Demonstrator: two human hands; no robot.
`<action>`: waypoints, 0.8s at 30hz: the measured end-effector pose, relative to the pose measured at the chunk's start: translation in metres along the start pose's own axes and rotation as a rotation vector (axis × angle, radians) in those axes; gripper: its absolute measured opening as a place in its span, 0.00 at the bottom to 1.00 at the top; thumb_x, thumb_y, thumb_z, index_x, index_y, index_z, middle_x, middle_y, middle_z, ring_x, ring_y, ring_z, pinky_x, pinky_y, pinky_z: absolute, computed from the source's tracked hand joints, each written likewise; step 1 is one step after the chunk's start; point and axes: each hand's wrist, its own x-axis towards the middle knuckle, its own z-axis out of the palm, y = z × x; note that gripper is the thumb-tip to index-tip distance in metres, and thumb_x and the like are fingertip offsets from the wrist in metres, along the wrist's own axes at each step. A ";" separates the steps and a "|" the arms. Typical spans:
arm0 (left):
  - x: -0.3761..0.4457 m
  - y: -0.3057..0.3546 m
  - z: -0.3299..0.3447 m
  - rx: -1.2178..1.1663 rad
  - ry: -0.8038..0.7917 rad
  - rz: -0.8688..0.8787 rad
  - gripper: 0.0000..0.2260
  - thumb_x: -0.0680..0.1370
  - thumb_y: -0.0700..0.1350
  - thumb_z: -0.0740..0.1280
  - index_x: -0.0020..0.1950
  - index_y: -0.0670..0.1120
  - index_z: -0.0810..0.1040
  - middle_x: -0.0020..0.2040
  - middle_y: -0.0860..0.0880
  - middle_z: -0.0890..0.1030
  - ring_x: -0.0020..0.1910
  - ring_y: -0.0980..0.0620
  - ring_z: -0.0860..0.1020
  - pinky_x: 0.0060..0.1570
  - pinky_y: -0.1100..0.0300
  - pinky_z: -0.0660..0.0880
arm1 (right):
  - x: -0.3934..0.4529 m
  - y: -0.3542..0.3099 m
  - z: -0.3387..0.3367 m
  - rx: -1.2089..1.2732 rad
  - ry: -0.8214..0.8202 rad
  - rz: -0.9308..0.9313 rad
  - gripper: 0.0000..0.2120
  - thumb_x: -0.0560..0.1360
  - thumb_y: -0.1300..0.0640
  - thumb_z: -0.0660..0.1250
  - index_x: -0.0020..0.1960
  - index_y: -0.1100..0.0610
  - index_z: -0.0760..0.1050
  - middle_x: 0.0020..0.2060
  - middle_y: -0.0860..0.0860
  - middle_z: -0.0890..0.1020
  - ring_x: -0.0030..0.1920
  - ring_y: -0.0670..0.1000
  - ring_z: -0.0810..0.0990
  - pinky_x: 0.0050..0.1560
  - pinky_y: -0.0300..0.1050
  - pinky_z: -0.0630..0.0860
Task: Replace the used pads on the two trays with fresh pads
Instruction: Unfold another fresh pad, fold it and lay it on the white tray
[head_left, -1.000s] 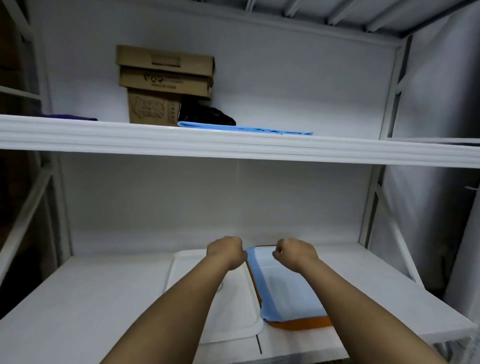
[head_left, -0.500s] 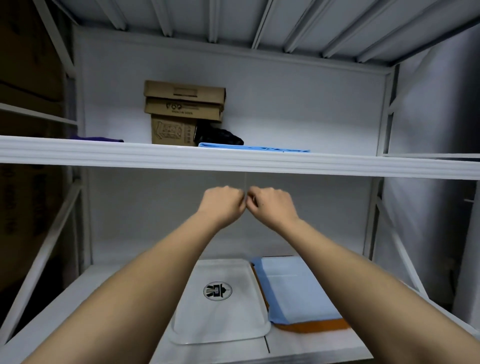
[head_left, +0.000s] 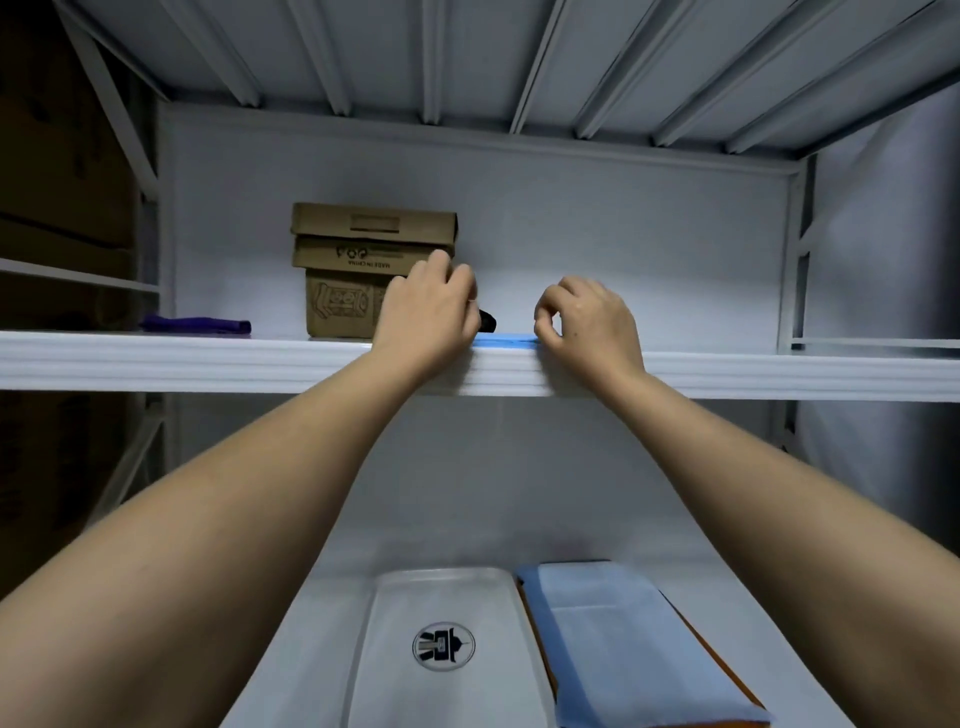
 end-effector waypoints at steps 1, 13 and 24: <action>0.009 -0.002 0.003 -0.021 -0.072 -0.078 0.12 0.78 0.49 0.59 0.57 0.44 0.74 0.56 0.42 0.72 0.53 0.42 0.73 0.47 0.51 0.68 | 0.008 0.007 0.004 0.001 -0.025 0.031 0.10 0.74 0.56 0.59 0.43 0.56 0.78 0.41 0.52 0.79 0.45 0.56 0.76 0.41 0.47 0.67; 0.044 -0.026 0.033 -0.284 -0.829 -0.538 0.29 0.80 0.56 0.56 0.76 0.41 0.59 0.75 0.42 0.62 0.72 0.42 0.62 0.69 0.52 0.59 | 0.042 0.071 0.035 -0.001 -0.815 0.672 0.22 0.74 0.42 0.60 0.61 0.55 0.68 0.62 0.54 0.73 0.59 0.58 0.72 0.56 0.50 0.68; 0.049 -0.034 0.038 -0.487 -0.610 -0.669 0.02 0.77 0.39 0.64 0.48 0.44 0.74 0.51 0.46 0.74 0.50 0.48 0.70 0.45 0.58 0.69 | 0.038 0.067 0.028 0.081 -0.683 0.633 0.12 0.72 0.55 0.65 0.51 0.61 0.77 0.49 0.57 0.80 0.50 0.58 0.77 0.49 0.47 0.73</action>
